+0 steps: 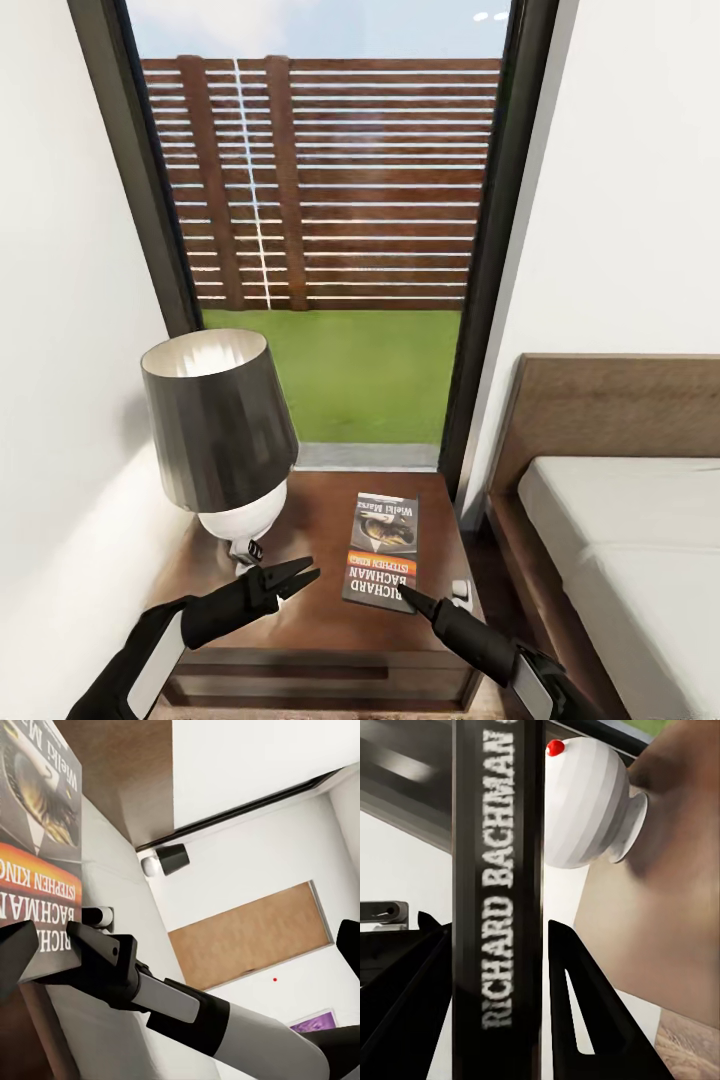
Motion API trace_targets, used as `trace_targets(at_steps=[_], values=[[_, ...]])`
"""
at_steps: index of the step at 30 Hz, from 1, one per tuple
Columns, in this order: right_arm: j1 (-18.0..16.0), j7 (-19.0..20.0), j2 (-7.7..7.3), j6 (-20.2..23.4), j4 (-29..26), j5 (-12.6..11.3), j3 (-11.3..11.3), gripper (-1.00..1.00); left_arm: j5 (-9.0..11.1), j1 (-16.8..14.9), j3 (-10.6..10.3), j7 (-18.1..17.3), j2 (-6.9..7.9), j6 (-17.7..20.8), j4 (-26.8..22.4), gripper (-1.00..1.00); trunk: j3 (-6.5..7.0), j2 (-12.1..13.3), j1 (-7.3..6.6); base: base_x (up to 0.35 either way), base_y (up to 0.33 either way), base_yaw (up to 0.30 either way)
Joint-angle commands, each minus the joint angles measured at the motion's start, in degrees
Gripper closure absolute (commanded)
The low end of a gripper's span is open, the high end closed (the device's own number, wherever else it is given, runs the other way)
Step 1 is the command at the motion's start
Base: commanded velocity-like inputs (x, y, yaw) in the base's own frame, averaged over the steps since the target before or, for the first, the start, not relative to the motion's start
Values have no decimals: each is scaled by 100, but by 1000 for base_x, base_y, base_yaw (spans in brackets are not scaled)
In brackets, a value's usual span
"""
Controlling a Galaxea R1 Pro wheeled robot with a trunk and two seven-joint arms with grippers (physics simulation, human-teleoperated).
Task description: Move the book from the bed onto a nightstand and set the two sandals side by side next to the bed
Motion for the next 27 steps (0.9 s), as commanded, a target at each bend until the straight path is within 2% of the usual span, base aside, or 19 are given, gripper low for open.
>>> trace_targets(at_steps=[1,13,27], values=[[-3,16,2,58,1,-17,-14,100,43,-3,-17,3,6,49,1,-100,-5,-2,-1,0,0,0],[-3,16,2,58,1,-17,-14,100,43,-3,-17,3,6,49,1,-100,-221,-483,263,0,0,0],[-3,15,2,58,0,-17,-14,100,43,-3,-17,3,6,51,1,-100,-221,-483,263,17,0,0]])
